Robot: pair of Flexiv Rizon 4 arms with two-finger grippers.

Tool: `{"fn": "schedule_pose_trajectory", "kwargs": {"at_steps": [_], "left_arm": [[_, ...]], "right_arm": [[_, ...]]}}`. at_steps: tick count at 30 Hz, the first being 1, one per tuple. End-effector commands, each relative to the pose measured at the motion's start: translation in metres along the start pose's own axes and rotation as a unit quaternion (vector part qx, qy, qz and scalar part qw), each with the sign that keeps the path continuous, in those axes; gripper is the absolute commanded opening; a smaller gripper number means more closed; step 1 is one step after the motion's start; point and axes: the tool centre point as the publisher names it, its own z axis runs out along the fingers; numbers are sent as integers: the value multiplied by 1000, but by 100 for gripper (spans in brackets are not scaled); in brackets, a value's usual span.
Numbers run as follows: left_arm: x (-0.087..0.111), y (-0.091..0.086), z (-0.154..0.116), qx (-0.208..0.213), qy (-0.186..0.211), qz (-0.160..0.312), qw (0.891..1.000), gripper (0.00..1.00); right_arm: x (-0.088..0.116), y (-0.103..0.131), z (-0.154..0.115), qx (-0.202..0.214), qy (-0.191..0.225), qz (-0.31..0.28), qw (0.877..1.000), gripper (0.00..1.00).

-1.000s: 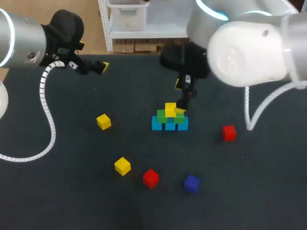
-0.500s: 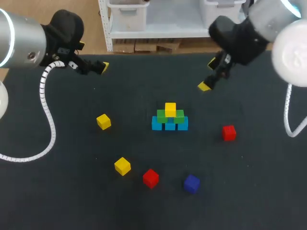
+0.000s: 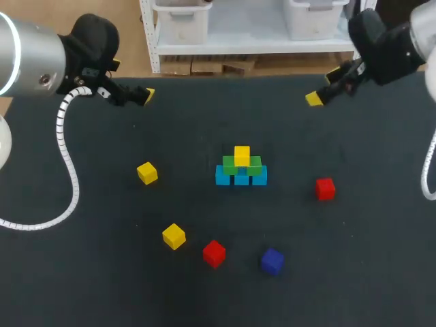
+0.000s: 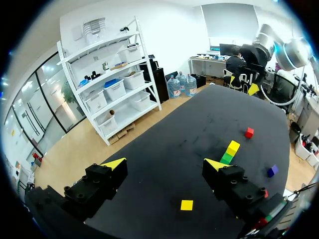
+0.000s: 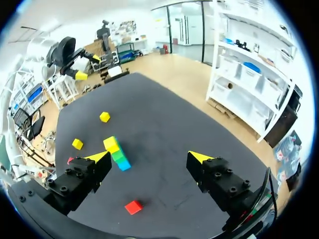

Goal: Place the blue cubes, place green cubes on the blue cubes, place the yellow cubes on the green cubes, then place the red cubes on the yellow cubes, and place purple cube on the red cubes.

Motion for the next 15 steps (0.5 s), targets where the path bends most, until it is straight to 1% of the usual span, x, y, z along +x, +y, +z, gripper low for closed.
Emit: {"fn": "schedule_pose_trajectory", "kwargs": {"at_steps": [1,5,9,15], "left_arm": [[1,1,0,3,-2,1,1000,100],[1,1,0,3,-2,1,1000,100],[1,1,0,3,-2,1,1000,100],[1,1,0,3,-2,1,1000,100]], "right_arm": [[6,-4,-6,12,-24,3,1000,100],[7,-14,-10,29,-36,16,999,100],[10,-22,-15,35,-53,34,997,100],[13,-26,-14,32,-50,39,997,100]]}}
